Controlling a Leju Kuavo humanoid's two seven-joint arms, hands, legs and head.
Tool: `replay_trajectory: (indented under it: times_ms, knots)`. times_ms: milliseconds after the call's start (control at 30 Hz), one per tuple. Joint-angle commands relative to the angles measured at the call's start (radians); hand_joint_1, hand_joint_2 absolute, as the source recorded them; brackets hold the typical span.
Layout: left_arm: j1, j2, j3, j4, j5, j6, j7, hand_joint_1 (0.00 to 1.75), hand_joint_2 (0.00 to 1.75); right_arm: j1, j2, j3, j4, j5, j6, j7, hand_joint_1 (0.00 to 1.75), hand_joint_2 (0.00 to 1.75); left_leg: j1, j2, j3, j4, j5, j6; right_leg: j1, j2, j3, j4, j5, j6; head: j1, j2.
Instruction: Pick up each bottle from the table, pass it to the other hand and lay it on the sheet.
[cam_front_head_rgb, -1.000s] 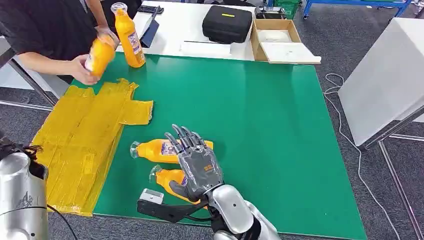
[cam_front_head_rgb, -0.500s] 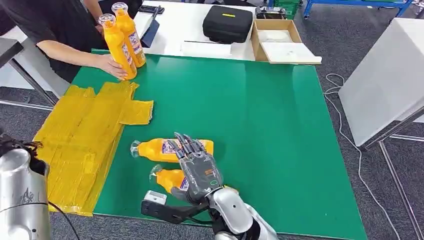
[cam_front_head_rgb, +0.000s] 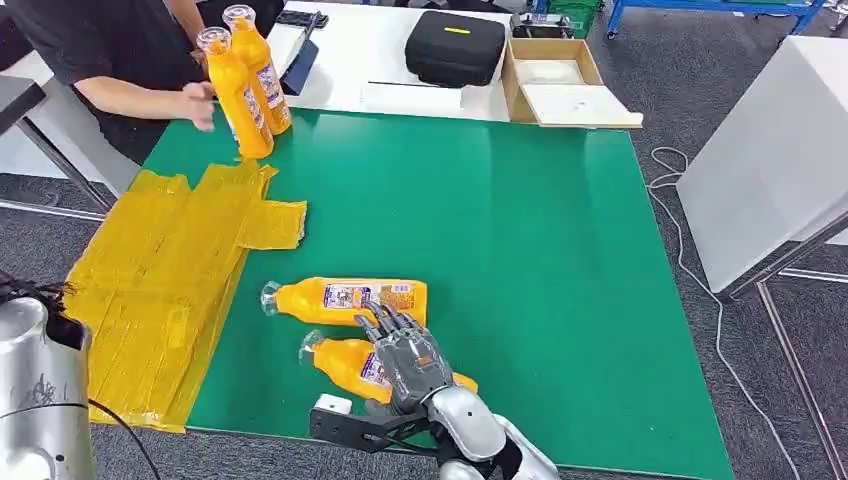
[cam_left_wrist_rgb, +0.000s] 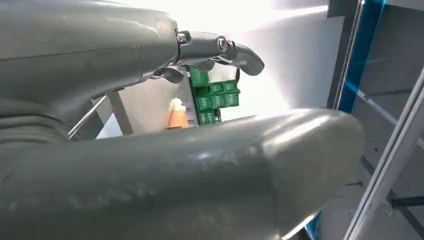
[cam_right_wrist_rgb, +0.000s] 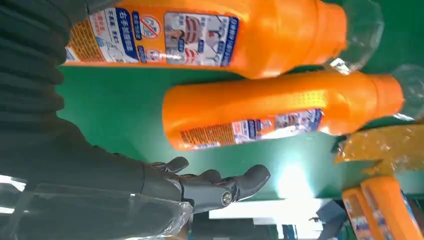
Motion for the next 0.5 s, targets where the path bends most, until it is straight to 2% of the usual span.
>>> replay_trajectory:
  times_ms: [33,133,367,500]
  knots:
    - [-0.032,0.005,0.040,0.062,0.014,-0.006,0.003,0.00,0.00,-0.057,-0.023,0.060,0.124,-0.018,0.000,-0.011,0.00,1.75,0.000,0.000,0.003,-0.001,-0.001,-0.002,0.000,0.000,0.003,-0.001,-0.001,-0.001,0.000,0.000]
    - [-0.032,0.008,0.045,0.062,0.017,-0.004,0.003,0.00,0.00,-0.068,-0.033,0.074,0.138,-0.028,0.000,-0.016,0.00,1.75,0.001,0.000,0.007,0.000,-0.002,-0.005,0.001,0.000,0.007,0.000,-0.002,-0.003,0.000,0.000]
    - [-0.023,0.017,0.066,0.058,0.032,-0.013,0.003,0.00,0.00,-0.066,-0.074,0.106,0.148,-0.051,0.002,-0.019,0.00,1.75,0.001,0.000,0.004,-0.001,-0.001,-0.003,0.001,0.000,0.005,-0.001,-0.001,-0.002,0.000,0.000]
    - [-0.016,0.021,0.089,0.050,0.044,-0.025,0.003,0.00,0.00,-0.026,-0.123,0.124,0.106,-0.041,-0.008,0.009,0.00,1.75,0.001,0.000,0.006,-0.001,-0.002,-0.004,0.001,0.000,0.007,-0.001,-0.002,-0.002,0.000,0.000]
